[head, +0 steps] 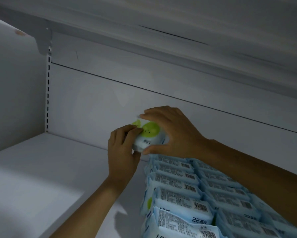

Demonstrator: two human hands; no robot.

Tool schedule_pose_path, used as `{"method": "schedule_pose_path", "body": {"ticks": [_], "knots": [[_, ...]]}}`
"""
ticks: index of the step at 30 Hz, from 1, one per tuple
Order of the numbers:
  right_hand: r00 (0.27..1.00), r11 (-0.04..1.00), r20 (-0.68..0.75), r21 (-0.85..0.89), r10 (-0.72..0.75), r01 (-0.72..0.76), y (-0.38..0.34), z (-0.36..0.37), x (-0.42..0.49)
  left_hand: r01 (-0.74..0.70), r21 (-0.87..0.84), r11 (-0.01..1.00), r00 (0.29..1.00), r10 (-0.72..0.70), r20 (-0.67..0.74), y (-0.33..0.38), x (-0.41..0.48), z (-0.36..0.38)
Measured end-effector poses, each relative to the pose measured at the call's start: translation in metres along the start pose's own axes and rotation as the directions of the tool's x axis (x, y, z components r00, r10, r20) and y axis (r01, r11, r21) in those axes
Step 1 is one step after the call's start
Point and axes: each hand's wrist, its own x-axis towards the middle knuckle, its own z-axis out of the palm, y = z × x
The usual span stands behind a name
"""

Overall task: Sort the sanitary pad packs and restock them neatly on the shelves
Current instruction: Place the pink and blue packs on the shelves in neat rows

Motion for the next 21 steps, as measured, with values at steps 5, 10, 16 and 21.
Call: {"method": "schedule_pose_path", "body": {"ticks": [5,10,16,21], "knots": [[0.913,0.892,-0.148,0.320,0.381,-0.321,0.006,-0.011,0.000,-0.032,-0.164,0.986,0.995,0.047,0.085,0.016,0.006,-0.007],[0.681,0.526,0.493,0.433,0.542,-0.732,0.005,-0.032,0.019,0.237,-0.321,0.917,0.940,-0.132,0.315,0.043,0.007,-0.016],[0.586,0.664,0.673,0.187,0.450,-0.724,0.014,-0.049,0.024,0.371,-0.349,0.861,0.920,-0.291,0.263,0.051,0.014,-0.024],[0.588,0.577,0.673,0.284,0.449,-0.765,0.023,-0.057,0.019,0.076,-0.144,0.987,0.983,-0.049,0.177,0.038,0.004,-0.014]]}}
